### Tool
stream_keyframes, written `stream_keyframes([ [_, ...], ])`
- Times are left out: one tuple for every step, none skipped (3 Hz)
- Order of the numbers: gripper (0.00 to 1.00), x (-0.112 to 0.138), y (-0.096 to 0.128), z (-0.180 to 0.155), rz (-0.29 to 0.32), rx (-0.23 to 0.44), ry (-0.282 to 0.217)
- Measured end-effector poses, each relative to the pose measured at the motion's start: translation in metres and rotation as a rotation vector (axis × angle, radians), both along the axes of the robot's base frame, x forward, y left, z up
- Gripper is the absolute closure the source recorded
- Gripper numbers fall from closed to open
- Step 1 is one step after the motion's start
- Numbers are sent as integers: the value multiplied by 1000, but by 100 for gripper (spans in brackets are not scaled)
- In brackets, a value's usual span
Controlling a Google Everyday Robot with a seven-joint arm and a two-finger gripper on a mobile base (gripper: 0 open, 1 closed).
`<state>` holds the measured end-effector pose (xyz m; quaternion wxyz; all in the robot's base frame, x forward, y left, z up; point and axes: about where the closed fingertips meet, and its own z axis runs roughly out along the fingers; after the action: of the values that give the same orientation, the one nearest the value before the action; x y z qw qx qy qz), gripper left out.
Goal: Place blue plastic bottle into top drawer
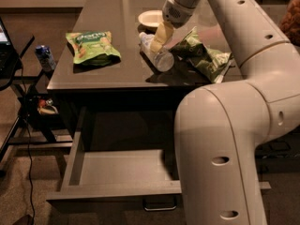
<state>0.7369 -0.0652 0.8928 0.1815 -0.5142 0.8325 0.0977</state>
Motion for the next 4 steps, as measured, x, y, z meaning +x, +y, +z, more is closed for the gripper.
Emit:
stream_keyframes([
  [0, 6, 2, -10, -20, 7, 17],
  [0, 8, 7, -17, -37, 11, 34],
  [0, 10, 11, -27, -50, 9, 55],
  [0, 13, 13, -37, -64, 4, 75],
])
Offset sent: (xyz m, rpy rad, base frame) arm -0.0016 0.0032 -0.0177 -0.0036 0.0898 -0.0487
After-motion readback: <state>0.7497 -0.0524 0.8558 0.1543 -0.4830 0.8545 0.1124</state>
